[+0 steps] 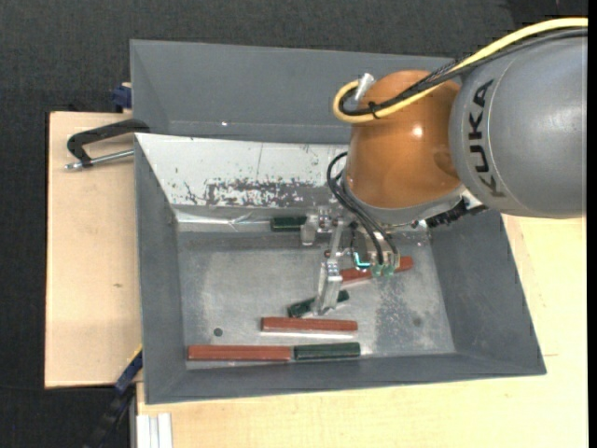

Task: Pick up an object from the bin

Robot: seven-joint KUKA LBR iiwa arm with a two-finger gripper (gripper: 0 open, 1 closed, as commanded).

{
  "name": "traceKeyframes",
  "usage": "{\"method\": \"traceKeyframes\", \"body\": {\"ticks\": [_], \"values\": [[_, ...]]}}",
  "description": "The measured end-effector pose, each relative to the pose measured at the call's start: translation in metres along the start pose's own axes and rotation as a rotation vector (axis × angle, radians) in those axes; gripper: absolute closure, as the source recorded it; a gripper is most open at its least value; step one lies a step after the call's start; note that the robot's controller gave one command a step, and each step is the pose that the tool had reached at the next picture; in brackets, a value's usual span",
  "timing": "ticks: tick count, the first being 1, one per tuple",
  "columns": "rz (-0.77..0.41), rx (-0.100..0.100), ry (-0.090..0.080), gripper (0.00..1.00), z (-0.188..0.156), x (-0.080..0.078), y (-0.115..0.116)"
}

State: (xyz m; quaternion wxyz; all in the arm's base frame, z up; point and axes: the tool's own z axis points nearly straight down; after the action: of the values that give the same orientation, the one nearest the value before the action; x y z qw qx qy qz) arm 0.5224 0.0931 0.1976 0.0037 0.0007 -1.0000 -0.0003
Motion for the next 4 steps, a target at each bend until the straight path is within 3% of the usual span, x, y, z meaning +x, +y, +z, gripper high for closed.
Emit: {"method": "traceKeyframes", "body": {"ticks": [1, 2, 3, 4], "values": [[0.001, -0.001, -0.008, 0.0, -0.004, -0.002, -0.001], [-0.034, 0.0, -0.013, 0.0, 0.07, -0.013, -0.053], [-0.092, 0.0, -0.005, 0.0, 0.097, -0.01, -0.072], [-0.096, 0.0, -0.014, 0.0, 0.086, -0.038, -0.135]]}}
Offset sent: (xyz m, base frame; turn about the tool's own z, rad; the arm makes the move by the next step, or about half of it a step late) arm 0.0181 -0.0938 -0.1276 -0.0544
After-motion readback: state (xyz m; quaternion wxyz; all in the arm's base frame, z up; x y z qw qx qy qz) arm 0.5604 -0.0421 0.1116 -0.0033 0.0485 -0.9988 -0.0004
